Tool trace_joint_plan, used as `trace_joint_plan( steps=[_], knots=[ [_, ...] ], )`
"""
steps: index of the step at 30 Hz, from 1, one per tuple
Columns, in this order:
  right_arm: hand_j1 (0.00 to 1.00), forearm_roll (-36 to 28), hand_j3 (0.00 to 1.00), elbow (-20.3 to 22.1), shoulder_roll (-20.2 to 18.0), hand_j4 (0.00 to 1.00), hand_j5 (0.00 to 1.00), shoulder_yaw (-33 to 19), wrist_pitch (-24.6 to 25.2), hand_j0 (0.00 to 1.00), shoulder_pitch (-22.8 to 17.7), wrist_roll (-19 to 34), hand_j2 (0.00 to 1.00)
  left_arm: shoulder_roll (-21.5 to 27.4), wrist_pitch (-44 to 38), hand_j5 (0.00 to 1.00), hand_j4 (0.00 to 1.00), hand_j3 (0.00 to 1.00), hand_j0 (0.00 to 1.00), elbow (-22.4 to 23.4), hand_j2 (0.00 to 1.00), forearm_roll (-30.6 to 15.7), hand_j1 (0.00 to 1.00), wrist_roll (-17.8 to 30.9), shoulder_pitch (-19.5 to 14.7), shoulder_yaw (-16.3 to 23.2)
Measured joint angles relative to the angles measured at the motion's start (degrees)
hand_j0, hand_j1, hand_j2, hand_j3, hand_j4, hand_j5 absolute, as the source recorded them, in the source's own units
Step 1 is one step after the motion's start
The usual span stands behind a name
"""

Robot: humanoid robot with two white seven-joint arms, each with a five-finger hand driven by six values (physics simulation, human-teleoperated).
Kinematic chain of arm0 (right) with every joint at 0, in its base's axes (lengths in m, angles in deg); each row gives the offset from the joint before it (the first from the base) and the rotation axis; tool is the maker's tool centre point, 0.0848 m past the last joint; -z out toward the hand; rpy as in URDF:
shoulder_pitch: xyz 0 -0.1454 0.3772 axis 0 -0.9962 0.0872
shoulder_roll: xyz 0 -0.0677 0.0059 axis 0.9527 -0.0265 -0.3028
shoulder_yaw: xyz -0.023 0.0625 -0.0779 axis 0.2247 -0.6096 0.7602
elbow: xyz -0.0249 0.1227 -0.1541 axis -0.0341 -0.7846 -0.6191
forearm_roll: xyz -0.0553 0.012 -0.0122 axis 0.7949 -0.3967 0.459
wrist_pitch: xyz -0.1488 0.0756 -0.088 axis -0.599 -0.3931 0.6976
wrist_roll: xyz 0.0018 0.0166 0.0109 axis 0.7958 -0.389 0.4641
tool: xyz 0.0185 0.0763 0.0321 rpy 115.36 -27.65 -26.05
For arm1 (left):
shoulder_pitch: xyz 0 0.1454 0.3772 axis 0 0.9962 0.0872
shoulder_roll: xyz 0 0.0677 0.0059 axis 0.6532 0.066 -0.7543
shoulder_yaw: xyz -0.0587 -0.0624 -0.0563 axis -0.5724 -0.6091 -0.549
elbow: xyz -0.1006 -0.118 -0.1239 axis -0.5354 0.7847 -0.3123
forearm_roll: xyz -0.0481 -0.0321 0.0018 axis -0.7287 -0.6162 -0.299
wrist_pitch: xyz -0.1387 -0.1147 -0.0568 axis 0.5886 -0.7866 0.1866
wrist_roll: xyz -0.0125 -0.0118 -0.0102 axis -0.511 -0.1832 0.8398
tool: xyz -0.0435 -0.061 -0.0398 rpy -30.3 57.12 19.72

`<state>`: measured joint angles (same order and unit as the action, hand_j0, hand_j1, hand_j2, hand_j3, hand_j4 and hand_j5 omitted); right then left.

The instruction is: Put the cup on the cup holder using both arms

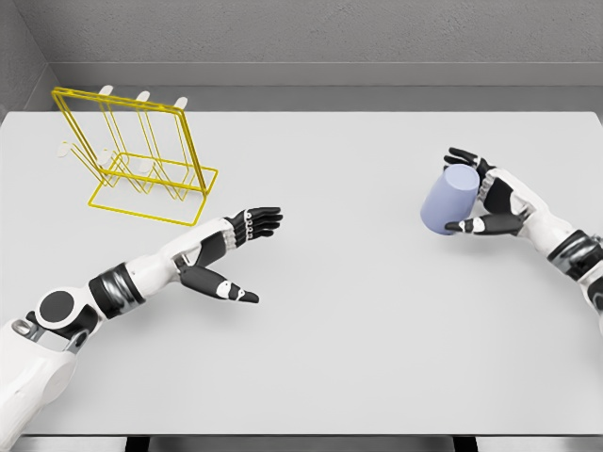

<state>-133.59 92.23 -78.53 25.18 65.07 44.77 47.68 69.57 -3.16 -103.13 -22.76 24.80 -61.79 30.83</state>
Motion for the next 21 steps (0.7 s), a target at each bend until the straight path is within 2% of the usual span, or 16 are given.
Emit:
trace_joint_plan(
  steps=[2, 3, 21],
  knots=[
    [0.68, 0.20, 0.68, -0.54, 0.21, 0.68, 0.68, 0.00, 0.02, 0.68, 0.35, 0.00, 0.68, -0.01, 0.00, 1.00, 1.00, 1.00, 1.00, 0.09, 1.00, -0.03, 1.00, 0.00, 0.00, 0.00],
    [0.64, 0.27, 0.64, -0.85, 0.38, 0.64, 0.64, -0.01, 0.02, 0.64, 0.35, 0.00, 0.64, -0.02, 0.00, 1.00, 1.00, 1.00, 1.00, 0.11, 1.00, -0.04, 1.00, 0.00, 0.00, 0.00],
    [0.61, 0.48, 0.61, -0.64, 0.46, 0.61, 0.61, -0.20, -0.80, 0.61, 3.16, 0.03, 0.61, 0.11, 0.00, 1.00, 1.00, 1.00, 1.00, 0.27, 1.00, -0.22, 1.00, 0.00, 0.00, 0.00]
  ],
)
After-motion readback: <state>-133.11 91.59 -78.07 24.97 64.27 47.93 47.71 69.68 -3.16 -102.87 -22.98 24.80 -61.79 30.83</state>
